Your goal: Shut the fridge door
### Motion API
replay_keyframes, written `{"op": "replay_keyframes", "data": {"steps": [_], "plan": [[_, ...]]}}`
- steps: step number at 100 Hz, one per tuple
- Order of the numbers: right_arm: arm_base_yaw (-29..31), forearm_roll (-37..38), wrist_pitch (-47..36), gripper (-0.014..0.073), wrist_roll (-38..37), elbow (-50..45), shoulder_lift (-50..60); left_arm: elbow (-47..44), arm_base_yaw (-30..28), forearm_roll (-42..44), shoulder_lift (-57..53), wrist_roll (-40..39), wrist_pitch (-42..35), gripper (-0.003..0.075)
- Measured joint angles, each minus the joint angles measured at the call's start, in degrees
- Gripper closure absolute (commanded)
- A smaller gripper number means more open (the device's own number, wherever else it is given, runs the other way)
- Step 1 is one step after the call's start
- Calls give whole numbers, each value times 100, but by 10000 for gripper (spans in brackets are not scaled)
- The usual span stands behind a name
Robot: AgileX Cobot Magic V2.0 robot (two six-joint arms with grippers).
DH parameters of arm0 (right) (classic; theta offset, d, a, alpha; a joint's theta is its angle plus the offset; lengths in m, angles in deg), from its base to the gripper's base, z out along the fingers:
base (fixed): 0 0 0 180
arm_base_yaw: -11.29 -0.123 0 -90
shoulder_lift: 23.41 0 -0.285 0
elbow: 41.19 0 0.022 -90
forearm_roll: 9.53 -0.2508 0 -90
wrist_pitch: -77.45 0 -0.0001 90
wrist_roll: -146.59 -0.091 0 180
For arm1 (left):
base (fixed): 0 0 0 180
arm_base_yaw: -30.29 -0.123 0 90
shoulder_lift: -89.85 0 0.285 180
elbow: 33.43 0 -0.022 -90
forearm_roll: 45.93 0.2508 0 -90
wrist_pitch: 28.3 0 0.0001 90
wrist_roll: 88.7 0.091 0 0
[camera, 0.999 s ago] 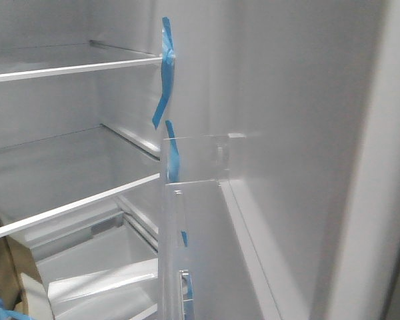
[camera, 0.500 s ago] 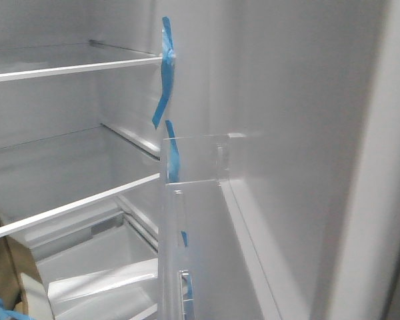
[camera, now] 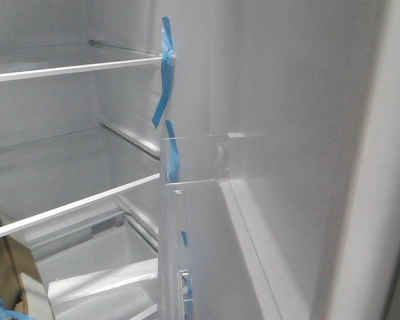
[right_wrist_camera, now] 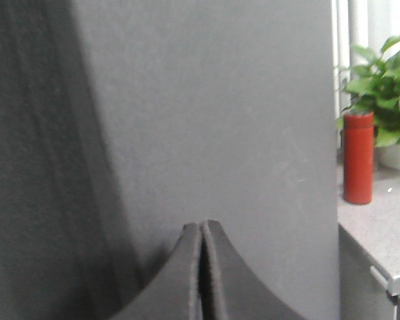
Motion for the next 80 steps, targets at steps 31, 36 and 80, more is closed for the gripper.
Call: {"op": "replay_keyframes", "data": {"steps": [31, 36, 80], "plan": [[-398, 16, -209, 670, 0, 41, -461, 0, 0, 0, 0, 0, 0, 741], [-469, 5, -218, 670, 0, 101, -566, 0, 0, 0, 0, 0, 0, 741], [-1238, 5, -344, 670, 147, 1059, -1829, 0, 0, 0, 0, 0, 0, 741]]}}
